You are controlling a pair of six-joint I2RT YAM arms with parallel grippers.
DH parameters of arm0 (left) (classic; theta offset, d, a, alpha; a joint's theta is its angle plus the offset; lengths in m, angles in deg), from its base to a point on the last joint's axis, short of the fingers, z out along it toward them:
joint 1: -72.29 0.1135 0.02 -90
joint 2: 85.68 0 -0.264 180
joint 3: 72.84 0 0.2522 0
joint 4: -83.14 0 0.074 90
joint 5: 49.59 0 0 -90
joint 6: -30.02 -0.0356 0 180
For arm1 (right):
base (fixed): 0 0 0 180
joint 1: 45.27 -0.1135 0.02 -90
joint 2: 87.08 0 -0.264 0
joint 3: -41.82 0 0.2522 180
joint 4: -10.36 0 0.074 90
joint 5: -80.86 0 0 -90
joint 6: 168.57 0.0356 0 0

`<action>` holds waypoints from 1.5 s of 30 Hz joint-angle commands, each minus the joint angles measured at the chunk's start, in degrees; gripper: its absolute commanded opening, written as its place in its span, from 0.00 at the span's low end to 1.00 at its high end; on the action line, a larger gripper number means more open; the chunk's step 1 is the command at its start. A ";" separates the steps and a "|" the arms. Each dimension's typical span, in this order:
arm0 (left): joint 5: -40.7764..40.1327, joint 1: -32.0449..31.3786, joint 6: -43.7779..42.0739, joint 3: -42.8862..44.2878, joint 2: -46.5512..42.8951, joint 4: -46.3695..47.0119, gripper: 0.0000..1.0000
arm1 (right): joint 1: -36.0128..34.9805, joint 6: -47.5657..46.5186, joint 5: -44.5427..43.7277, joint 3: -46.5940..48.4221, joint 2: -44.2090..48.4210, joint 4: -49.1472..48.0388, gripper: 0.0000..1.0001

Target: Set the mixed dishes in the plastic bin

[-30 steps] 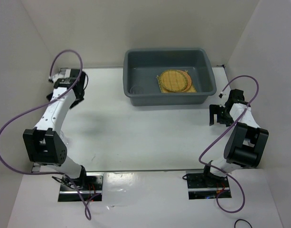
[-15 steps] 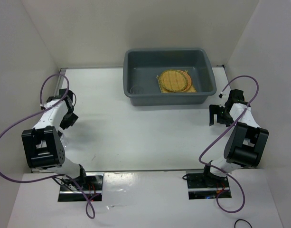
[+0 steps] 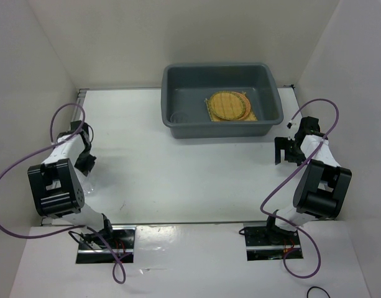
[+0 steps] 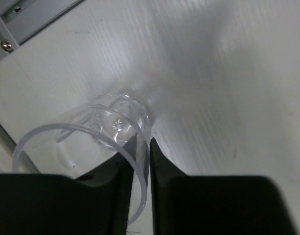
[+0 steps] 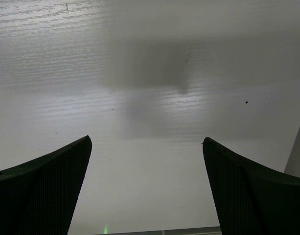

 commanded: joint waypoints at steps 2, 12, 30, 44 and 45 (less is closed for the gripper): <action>6.04 0.12 -2.36 4.75 -5.87 3.76 0.06 | -0.30 0.56 -0.92 0.38 0.69 -0.25 0.98; 21.26 -5.15 5.20 15.55 -15.65 32.76 0.00 | -0.30 0.56 0.14 0.38 0.69 -0.25 0.98; 12.84 -38.09 -31.45 75.84 33.02 8.95 0.01 | -0.30 0.03 1.19 0.38 3.07 -0.25 0.98; 0.08 -48.39 -39.27 118.78 65.92 -4.14 0.10 | -0.30 -0.50 1.72 0.38 2.45 0.28 0.98; 0.08 -48.39 -39.79 117.27 66.53 -4.14 0.10 | -0.30 -0.50 1.72 0.38 2.45 0.28 0.98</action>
